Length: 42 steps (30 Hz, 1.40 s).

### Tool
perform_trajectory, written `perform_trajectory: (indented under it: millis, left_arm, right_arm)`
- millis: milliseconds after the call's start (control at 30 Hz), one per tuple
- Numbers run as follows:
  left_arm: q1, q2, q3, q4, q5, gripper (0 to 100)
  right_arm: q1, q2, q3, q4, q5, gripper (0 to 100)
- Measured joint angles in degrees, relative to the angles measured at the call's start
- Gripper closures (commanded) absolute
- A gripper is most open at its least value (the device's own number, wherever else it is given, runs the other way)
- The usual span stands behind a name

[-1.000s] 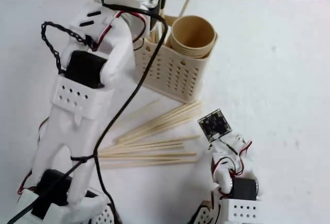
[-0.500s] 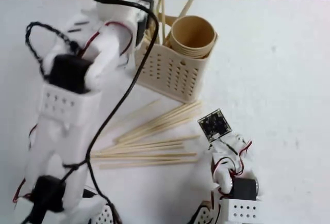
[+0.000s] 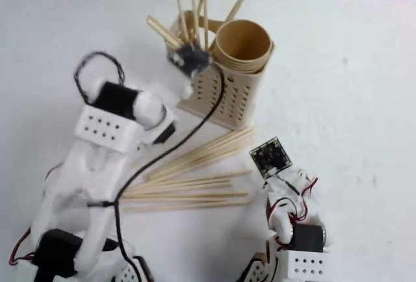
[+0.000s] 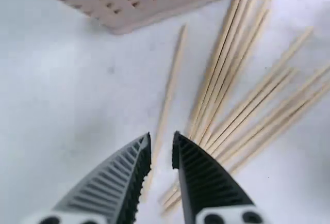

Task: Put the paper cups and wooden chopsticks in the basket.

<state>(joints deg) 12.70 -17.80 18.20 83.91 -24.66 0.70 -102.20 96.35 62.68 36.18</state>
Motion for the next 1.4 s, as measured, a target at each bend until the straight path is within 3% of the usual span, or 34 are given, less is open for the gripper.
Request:
perform_trajectory:
  millis: [167, 367, 667, 767, 1000, 1400]
  left_arm:
    - [-4.57, 0.26, 17.32, -18.73, -3.87, 85]
    - [-5.71, 10.64, 20.48, -27.87, -4.66, 85]
    - [-6.15, 27.96, 10.02, -24.79, -7.12, 85]
    - [-6.15, 29.19, 8.88, -24.44, -7.12, 86]
    - [-5.8, 30.07, 7.65, -22.51, -7.47, 98]
    - [-6.15, 29.8, 7.47, -18.9, -7.74, 98]
  right_arm:
    - [0.0, 0.0, 0.0, 0.0, 0.0, 92.9]
    - [0.0, 0.0, 0.0, 0.0, 0.0, 92.9]
    - [0.0, 0.0, 0.0, 0.0, 0.0, 92.9]
    - [0.0, 0.0, 0.0, 0.0, 0.0, 92.9]
    - [0.0, 0.0, 0.0, 0.0, 0.0, 92.9]
    - [0.0, 0.0, 0.0, 0.0, 0.0, 92.9]
